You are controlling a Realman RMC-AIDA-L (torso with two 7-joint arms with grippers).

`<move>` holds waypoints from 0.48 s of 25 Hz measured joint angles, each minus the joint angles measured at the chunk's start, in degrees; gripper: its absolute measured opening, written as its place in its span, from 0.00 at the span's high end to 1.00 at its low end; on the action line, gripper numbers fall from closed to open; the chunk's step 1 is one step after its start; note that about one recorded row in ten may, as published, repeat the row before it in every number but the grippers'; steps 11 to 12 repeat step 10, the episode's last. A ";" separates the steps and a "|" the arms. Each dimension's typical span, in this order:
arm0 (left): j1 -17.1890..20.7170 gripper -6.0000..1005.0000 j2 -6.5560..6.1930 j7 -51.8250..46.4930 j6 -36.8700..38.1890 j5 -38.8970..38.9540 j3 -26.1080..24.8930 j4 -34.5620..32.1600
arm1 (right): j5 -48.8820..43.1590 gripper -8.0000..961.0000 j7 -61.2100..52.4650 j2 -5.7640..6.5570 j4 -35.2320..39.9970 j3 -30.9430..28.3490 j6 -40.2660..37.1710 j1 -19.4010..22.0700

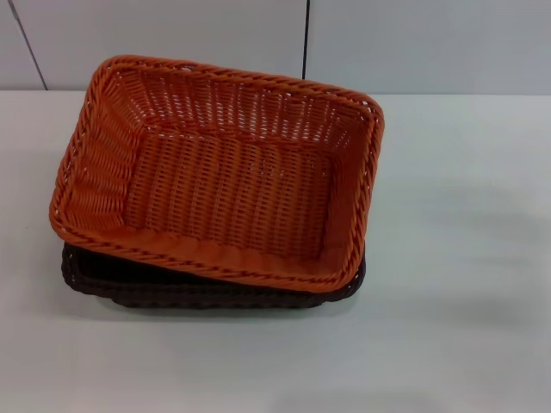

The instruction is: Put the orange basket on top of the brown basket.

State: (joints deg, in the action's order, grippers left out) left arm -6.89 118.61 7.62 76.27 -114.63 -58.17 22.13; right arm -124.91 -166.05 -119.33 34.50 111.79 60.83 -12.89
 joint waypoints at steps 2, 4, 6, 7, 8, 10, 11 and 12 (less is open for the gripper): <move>0.01 0.29 0.00 -0.78 0.00 0.08 0.57 -0.52 | 0.02 0.39 0.00 0.00 -0.42 0.29 0.02 -0.16; 0.20 0.29 -0.05 -1.53 0.06 0.19 0.81 -0.62 | 0.02 0.39 0.00 0.01 -0.51 0.42 0.03 -0.22; 0.48 0.29 -0.12 -1.90 0.13 0.09 0.82 -0.64 | 0.02 0.39 0.00 0.01 -0.50 0.55 0.06 -0.24; 0.69 0.29 -0.22 -2.16 0.19 0.01 0.84 -0.70 | 0.02 0.39 -0.01 0.03 -0.42 0.59 0.12 -0.22; 0.69 0.29 -0.22 -2.16 0.19 0.01 0.84 -0.70 | 0.04 0.39 -0.01 0.04 -0.40 0.59 0.14 -0.22; 0.85 0.29 -0.27 -2.23 0.20 0.01 0.85 -0.79 | 0.04 0.39 -0.01 0.04 -0.38 0.60 0.15 -0.29; 0.85 0.29 -0.27 -2.23 0.20 0.01 0.85 -0.79 | 0.04 0.39 -0.01 0.04 -0.38 0.60 0.15 -0.29; 0.85 0.29 -0.27 -2.23 0.20 0.01 0.85 -0.79 | 0.04 0.39 -0.01 0.04 -0.38 0.60 0.15 -0.29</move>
